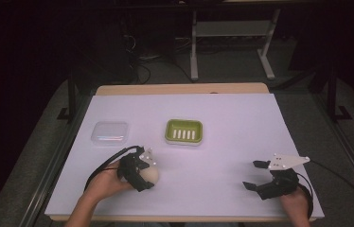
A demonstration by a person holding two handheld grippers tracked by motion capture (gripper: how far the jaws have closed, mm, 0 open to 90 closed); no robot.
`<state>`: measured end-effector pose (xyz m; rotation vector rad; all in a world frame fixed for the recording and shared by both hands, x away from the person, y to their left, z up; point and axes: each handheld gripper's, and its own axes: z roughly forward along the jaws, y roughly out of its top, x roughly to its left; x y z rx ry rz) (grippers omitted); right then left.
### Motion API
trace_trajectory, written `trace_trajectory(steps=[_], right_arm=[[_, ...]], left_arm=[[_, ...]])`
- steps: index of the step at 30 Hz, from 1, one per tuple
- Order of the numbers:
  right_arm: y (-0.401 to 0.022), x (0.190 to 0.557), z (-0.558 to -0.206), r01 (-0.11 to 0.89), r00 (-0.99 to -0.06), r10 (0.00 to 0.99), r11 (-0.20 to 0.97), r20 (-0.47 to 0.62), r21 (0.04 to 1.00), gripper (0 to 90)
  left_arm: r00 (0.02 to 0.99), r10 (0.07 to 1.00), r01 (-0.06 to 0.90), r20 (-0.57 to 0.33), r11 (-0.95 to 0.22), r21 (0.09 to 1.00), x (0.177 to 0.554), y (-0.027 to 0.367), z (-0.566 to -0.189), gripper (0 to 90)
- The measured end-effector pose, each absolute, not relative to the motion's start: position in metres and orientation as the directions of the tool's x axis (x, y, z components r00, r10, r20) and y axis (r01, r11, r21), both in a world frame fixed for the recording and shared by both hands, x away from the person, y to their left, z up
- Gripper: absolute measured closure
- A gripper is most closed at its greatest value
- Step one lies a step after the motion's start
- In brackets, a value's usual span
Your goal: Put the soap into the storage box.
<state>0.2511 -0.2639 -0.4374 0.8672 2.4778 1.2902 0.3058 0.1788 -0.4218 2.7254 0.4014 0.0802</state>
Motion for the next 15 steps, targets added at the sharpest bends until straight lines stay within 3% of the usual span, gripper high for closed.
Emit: trace_trajectory(steps=[15], right_arm=[[-0.2660, 0.2518, -0.4368, 0.400, -0.801, 0.593, 0.428, 0.082, 0.810, 13.0]], left_arm=[[0.959, 0.280, 0.270, -0.032, -0.881, 0.389, 0.3096, 0.1787, -0.4179, 24.8]])
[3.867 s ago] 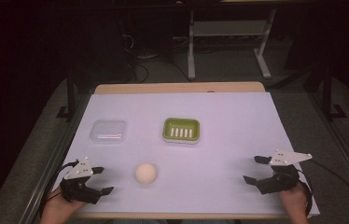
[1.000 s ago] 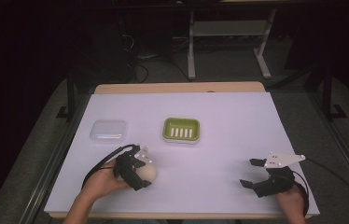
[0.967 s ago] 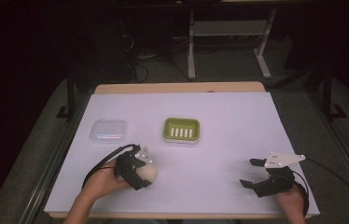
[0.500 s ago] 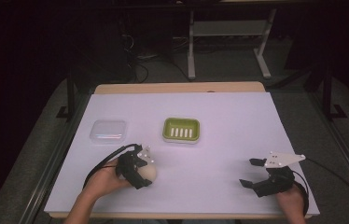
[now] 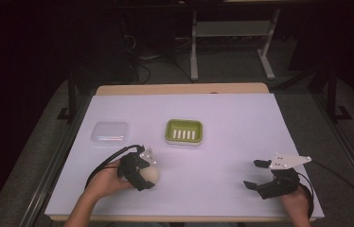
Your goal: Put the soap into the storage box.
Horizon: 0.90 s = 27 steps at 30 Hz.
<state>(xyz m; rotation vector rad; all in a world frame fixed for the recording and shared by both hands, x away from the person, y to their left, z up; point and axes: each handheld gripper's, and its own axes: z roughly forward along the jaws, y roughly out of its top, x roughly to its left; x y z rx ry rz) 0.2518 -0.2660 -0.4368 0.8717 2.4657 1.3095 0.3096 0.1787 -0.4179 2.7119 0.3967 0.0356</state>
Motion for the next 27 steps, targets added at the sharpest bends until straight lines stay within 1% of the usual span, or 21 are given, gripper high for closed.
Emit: trace_trajectory(steps=[7, 14, 23, 27], right_arm=[[-0.267, 0.252, -0.437, 0.408, -0.798, 0.596, 0.419, 0.093, 0.811, 13.0], [-0.269, 0.253, -0.437, 0.410, -0.797, 0.596, 0.409, 0.102, 0.815, 13.0], [-0.270, 0.254, -0.438, 0.407, -0.799, 0.592, 0.404, 0.105, 0.819, 13.0], [-0.270, 0.254, -0.438, 0.411, -0.798, 0.592, 0.398, 0.113, 0.820, 13.0]], left_arm=[[0.960, 0.279, 0.260, -0.014, -0.874, 0.410, 0.318, 0.172, -0.403, 24.8], [0.965, 0.260, 0.239, -0.011, -0.869, 0.432, 0.335, 0.157, -0.390, 24.9], [0.966, 0.256, 0.242, -0.029, -0.864, 0.441, 0.355, 0.144, -0.385, 24.9], [0.968, 0.248, 0.233, -0.023, -0.869, 0.436, 0.361, 0.137, -0.383, 24.9]])
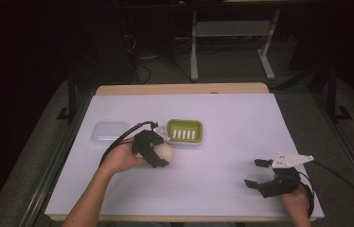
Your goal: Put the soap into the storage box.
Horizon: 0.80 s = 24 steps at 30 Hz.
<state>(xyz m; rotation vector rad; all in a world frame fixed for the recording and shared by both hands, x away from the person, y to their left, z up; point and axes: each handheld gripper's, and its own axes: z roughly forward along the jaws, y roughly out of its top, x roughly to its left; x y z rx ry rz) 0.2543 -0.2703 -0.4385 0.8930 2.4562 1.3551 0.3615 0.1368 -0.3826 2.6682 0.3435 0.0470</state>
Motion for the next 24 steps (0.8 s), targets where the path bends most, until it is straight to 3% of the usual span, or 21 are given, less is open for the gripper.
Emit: trace_trajectory(steps=[24], right_arm=[[-0.268, 0.254, -0.437, 0.401, -0.803, 0.587, 0.405, 0.103, 0.822, 13.0]], left_arm=[[0.969, 0.248, 0.231, -0.019, -0.872, 0.431, 0.402, 0.105, -0.372, 24.9]])
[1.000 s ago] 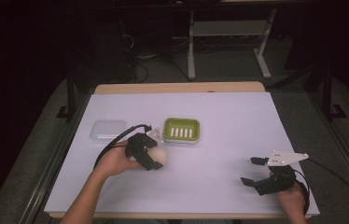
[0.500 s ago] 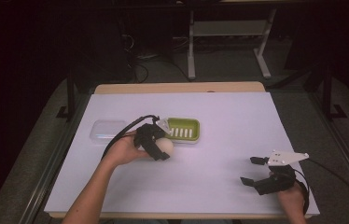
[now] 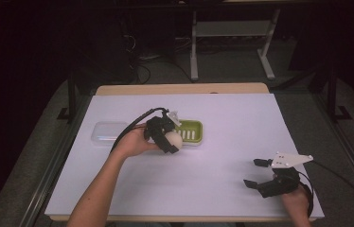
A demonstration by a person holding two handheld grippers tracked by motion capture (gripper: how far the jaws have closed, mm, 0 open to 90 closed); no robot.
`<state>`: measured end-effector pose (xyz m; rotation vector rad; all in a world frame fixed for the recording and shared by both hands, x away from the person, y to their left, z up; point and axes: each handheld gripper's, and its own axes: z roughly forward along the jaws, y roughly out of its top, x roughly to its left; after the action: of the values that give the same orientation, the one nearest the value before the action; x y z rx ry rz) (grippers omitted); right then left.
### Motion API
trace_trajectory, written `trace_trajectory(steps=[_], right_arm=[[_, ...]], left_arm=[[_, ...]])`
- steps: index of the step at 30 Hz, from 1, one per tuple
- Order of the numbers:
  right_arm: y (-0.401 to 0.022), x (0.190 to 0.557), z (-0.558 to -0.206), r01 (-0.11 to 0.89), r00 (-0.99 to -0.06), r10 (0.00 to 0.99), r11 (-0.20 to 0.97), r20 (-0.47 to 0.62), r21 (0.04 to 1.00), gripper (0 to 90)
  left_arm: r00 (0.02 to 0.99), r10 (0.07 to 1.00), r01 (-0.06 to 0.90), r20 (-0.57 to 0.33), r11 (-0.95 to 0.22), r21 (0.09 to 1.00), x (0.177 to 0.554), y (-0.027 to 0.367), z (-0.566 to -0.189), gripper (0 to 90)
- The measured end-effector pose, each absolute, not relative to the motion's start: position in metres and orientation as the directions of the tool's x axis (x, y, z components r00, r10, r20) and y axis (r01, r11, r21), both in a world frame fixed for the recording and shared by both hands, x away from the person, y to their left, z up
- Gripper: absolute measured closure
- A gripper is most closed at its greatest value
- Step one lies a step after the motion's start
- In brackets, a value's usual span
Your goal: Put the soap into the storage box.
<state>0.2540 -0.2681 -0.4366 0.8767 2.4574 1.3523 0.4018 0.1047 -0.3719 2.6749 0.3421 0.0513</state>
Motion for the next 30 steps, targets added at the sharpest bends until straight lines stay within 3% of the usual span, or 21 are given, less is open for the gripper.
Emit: trace_trajectory(steps=[30], right_arm=[[-0.261, 0.251, -0.431, 0.363, -0.819, 0.570, 0.439, 0.057, 0.822, 12.9]], left_arm=[[0.967, 0.255, 0.232, -0.011, -0.861, 0.452, 0.440, 0.065, -0.366, 24.9]])
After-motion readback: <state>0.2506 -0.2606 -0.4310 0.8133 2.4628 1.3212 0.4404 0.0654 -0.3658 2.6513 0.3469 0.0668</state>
